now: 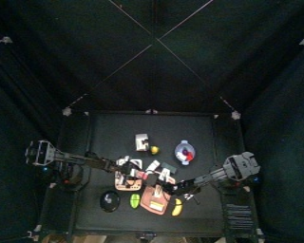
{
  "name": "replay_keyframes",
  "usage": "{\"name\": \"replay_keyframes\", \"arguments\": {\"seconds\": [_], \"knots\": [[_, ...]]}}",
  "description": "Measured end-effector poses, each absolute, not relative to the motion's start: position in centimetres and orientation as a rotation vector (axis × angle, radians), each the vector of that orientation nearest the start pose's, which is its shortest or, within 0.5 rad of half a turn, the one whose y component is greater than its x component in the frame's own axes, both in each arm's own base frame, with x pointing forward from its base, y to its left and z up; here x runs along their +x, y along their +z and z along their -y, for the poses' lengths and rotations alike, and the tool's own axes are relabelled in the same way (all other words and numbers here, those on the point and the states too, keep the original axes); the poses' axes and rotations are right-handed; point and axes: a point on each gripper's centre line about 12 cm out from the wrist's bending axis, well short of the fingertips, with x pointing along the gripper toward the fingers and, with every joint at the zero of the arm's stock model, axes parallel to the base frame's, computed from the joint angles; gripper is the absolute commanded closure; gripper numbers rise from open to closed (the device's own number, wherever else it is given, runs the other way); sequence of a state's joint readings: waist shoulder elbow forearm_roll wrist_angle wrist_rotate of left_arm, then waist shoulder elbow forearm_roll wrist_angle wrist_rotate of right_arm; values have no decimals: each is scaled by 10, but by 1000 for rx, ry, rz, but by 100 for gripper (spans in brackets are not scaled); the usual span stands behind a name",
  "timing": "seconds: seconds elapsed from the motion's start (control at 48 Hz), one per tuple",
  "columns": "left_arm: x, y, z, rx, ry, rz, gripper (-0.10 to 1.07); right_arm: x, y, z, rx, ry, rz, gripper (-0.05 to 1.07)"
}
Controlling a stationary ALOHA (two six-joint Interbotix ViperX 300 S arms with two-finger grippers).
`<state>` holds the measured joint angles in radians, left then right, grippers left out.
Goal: Unwrap sushi
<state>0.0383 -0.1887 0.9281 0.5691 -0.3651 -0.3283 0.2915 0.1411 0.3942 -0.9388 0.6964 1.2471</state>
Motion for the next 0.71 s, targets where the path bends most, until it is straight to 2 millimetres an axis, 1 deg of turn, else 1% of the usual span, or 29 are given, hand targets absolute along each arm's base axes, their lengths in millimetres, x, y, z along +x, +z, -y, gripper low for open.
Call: {"name": "replay_keyframes", "arguments": {"seconds": [0.375, 0.438, 0.708], "knots": [[318, 185, 11, 158, -198, -400, 29, 395, 188, -73, -15, -425, -837, 30], [317, 185, 11, 160, -198, -398, 29, 394, 189, -76, -14, -418, -836, 30], [317, 185, 11, 158, -198, -400, 29, 393, 189, -76, -13, -419, -837, 30]]}}
